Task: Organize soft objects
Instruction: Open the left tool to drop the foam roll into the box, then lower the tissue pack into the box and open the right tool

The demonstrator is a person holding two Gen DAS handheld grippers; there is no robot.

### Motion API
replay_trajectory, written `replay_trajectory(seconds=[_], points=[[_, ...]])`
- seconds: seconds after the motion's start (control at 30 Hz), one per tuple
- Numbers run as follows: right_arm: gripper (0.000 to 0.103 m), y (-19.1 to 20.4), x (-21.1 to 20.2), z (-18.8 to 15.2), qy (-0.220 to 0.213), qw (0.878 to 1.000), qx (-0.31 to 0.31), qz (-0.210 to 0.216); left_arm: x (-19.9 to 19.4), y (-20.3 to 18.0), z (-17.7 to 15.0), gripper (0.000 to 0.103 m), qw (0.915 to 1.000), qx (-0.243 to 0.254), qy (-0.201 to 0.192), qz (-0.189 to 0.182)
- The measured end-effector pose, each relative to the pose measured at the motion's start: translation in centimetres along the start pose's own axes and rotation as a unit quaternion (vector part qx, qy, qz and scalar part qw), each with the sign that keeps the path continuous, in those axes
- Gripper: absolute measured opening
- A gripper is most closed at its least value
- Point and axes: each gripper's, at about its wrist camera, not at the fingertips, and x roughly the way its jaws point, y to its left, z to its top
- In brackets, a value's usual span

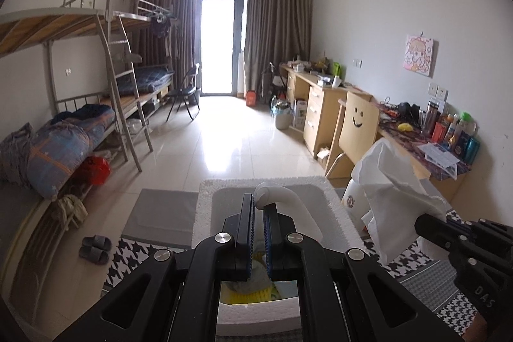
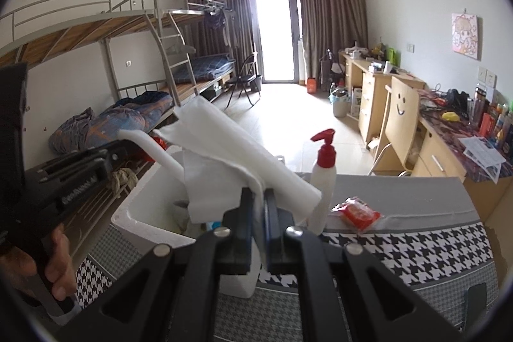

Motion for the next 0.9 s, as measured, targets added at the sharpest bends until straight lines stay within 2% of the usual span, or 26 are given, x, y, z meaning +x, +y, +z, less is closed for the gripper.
replay_trajectory(seconds=[0.4,0.53,0.57,0.6,0.63,0.67,0.7,0.8,0.9], points=[[0.008,0.5,1.2,0.1,0.015,1.000,-0.001,-0.004,2.9,0.3,-0.8,0.006,0.9990,0.008,0.041,-0.018],[0.008,0.4,1.7,0.2,0.019,1.000,0.000,-0.006,3.5,0.5,-1.1,0.015,0.9987,0.009,0.049,-0.013],[0.008,0.3,1.8,0.2,0.020,1.000,0.001,-0.007,3.5,0.6,-1.1,0.024,0.9987,0.011,0.050,-0.003],[0.008,0.2,1.9,0.2,0.020,1.000,0.001,-0.007,3.6,0.5,-0.9,0.040,0.9987,0.012,0.049,0.003],[0.008,0.2,2.0,0.2,0.020,1.000,0.002,-0.007,3.5,0.5,-0.9,0.050,0.9989,0.011,0.045,0.009],[0.008,0.2,2.0,0.2,0.021,1.000,0.002,-0.007,3.2,0.8,-0.9,0.068,0.9992,0.009,0.038,0.013],[0.008,0.2,2.1,0.2,0.021,1.000,0.002,-0.005,2.9,1.0,-0.9,0.079,0.9995,0.006,0.028,0.014],[0.008,0.2,2.2,0.2,0.022,1.000,0.002,-0.003,1.8,1.7,-0.9,0.090,0.9997,0.000,0.009,0.023],[0.008,0.4,2.5,0.3,0.024,1.000,0.003,0.001,0.9,2.3,-1.1,0.093,0.9996,-0.005,0.007,0.027]])
